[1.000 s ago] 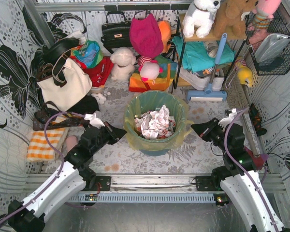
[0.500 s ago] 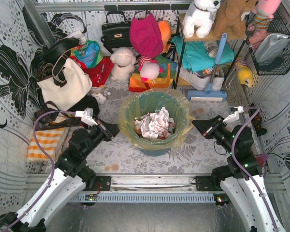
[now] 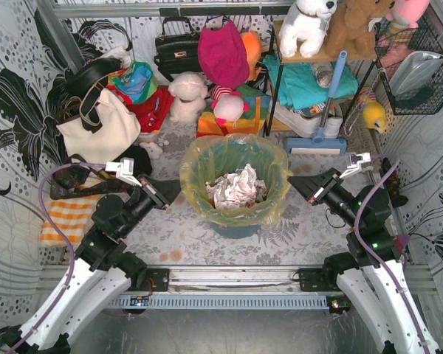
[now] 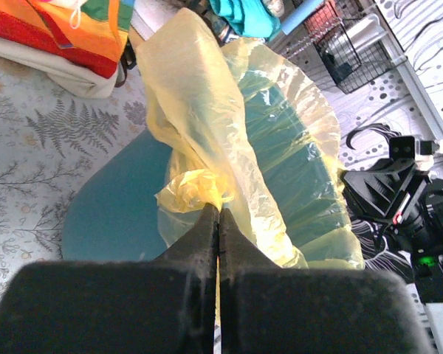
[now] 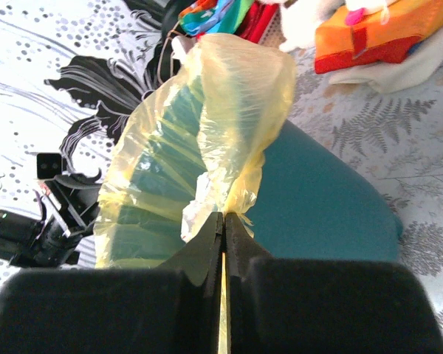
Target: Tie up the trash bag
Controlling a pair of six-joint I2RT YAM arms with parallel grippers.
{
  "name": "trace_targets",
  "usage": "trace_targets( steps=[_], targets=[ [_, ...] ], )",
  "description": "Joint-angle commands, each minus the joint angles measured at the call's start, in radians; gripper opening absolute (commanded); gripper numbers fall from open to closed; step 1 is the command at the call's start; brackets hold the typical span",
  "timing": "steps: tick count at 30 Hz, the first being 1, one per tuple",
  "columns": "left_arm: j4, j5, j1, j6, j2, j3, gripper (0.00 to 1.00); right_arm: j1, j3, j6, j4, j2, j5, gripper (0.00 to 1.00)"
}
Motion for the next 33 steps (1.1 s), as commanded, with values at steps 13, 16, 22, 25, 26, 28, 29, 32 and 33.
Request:
trace_targets(
  steps=[13, 16, 22, 25, 26, 28, 29, 32, 33],
  targets=[
    [0.184, 0.149, 0.005, 0.054, 0.107, 0.096, 0.0, -0.004, 0.073, 0.054, 0.294, 0.158, -0.156, 0.0],
    [0.22, 0.152, 0.005, 0.059, 0.151, 0.109, 0.0, -0.004, 0.082, 0.057, 0.345, 0.208, -0.178, 0.0],
    [0.29, 0.19, 0.005, 0.082, 0.268, 0.156, 0.0, -0.003, 0.104, 0.069, 0.435, 0.314, -0.246, 0.0],
    [0.316, 0.219, 0.005, 0.09, 0.316, 0.181, 0.0, -0.002, 0.114, 0.075, 0.459, 0.352, -0.272, 0.0],
    [0.329, 0.23, 0.005, 0.09, 0.327, 0.185, 0.0, -0.003, 0.118, 0.073, 0.462, 0.362, -0.28, 0.0],
    [0.356, 0.255, 0.005, 0.088, 0.344, 0.188, 0.0, 0.0, 0.125, 0.073, 0.47, 0.388, -0.292, 0.0],
    [0.368, 0.262, 0.005, 0.087, 0.352, 0.189, 0.0, 0.003, 0.126, 0.075, 0.48, 0.399, -0.297, 0.0],
    [0.391, 0.284, 0.005, 0.089, 0.378, 0.203, 0.0, 0.032, 0.13, 0.075, 0.505, 0.427, -0.294, 0.0],
    [0.4, 0.294, 0.005, 0.089, 0.388, 0.208, 0.0, 0.046, 0.134, 0.067, 0.506, 0.438, -0.286, 0.0]
  ],
)
